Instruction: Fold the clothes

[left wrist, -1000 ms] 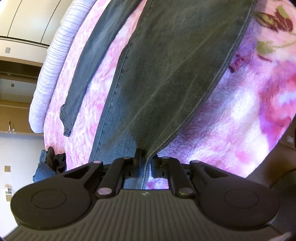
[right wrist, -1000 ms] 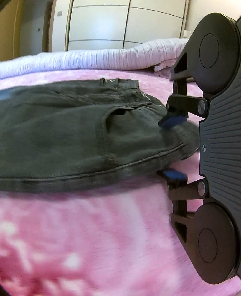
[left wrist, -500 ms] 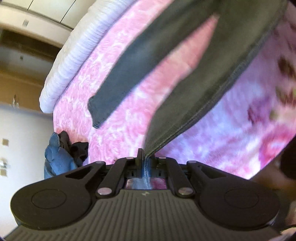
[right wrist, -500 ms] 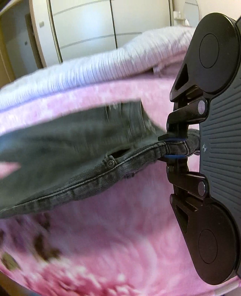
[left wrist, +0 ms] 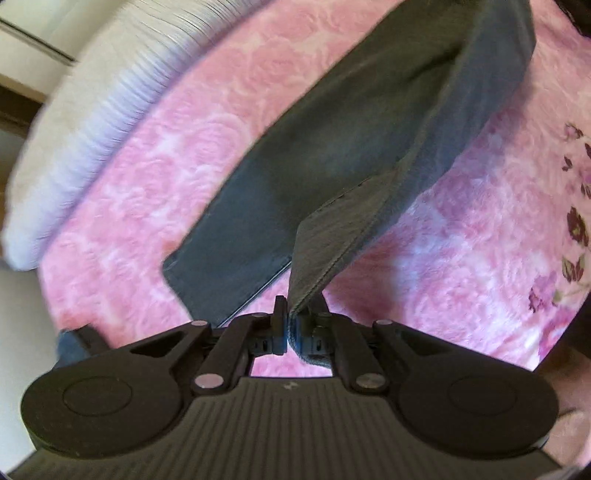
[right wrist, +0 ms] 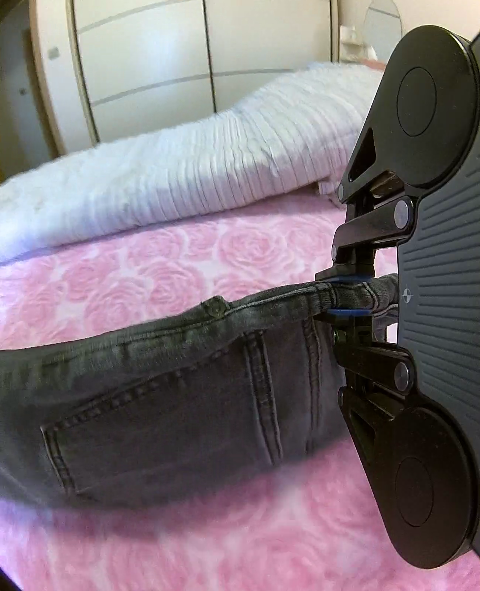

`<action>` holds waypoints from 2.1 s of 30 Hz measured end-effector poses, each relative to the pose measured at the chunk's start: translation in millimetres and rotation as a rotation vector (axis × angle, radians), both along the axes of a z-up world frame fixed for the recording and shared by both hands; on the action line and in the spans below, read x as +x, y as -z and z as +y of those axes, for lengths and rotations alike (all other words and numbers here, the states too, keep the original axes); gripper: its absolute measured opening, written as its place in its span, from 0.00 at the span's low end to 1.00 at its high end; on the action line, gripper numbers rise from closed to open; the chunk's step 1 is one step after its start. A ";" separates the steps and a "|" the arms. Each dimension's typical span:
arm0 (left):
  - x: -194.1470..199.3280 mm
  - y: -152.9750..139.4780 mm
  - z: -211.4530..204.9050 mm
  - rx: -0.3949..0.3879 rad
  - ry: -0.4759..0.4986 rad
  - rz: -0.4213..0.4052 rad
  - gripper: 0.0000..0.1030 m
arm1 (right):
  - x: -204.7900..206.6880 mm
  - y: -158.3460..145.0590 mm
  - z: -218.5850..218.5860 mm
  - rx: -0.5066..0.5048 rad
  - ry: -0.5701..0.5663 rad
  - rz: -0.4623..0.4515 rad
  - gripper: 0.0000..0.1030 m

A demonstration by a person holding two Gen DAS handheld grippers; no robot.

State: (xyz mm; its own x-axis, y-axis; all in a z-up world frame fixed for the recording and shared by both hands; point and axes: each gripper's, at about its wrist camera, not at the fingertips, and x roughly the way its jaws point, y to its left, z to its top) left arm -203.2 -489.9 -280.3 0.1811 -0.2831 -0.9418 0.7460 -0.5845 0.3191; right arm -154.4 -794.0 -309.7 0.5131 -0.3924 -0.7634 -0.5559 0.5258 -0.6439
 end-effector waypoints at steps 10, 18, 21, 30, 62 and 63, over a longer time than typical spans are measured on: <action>30.4 62.9 -148.2 0.168 -0.008 0.133 0.04 | 110.2 42.2 -12.5 0.027 0.148 0.124 0.11; 30.8 111.9 -210.4 0.167 -0.085 0.077 0.11 | 157.3 92.0 -40.7 0.094 0.211 0.202 0.14; 24.0 130.4 -219.6 0.155 -0.103 0.012 0.17 | 166.1 116.1 -46.9 0.116 0.242 0.204 0.27; 18.6 120.0 -210.7 0.087 -0.207 -0.042 0.36 | 156.3 98.8 -65.7 0.227 0.534 -0.005 0.46; -72.2 179.1 -63.7 -0.283 -0.288 0.209 0.29 | 134.8 47.3 251.3 0.533 0.701 -0.123 0.47; -63.0 171.0 -59.7 -0.288 -0.278 0.229 0.13 | 139.7 47.7 259.8 0.529 0.734 -0.124 0.47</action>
State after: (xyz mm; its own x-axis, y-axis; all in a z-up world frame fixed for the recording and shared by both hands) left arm -266.2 -549.7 -451.4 0.0833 -0.5097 -0.8563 0.9321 -0.2642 0.2479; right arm -14.7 -534.2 -357.4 0.3630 -0.2666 -0.8928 0.0917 0.9638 -0.2505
